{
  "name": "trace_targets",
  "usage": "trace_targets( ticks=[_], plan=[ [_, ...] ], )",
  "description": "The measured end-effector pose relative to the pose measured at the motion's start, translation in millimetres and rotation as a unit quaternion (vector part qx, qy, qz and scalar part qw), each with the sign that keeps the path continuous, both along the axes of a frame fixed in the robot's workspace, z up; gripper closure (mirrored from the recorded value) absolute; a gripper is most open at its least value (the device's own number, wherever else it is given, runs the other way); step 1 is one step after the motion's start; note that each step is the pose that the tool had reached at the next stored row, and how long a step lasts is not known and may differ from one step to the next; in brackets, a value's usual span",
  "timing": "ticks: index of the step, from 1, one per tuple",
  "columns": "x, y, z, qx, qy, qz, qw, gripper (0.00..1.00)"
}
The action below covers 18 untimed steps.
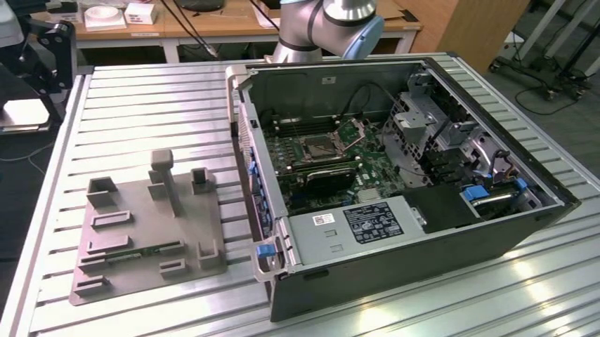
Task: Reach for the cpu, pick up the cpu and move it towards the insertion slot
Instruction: 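Pick up the cpu and move it towards the insertion slot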
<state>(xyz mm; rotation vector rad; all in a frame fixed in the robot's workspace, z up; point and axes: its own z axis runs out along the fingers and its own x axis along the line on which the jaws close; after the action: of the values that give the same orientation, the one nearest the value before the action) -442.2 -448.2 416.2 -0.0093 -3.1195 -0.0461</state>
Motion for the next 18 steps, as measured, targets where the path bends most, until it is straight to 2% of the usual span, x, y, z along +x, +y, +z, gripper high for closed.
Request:
trace_targets(
  ticks=[18],
  plan=[
    [7.6, 0.0, -0.1, 0.0, 0.0, 0.0, 1.0, 0.45]
  ],
)
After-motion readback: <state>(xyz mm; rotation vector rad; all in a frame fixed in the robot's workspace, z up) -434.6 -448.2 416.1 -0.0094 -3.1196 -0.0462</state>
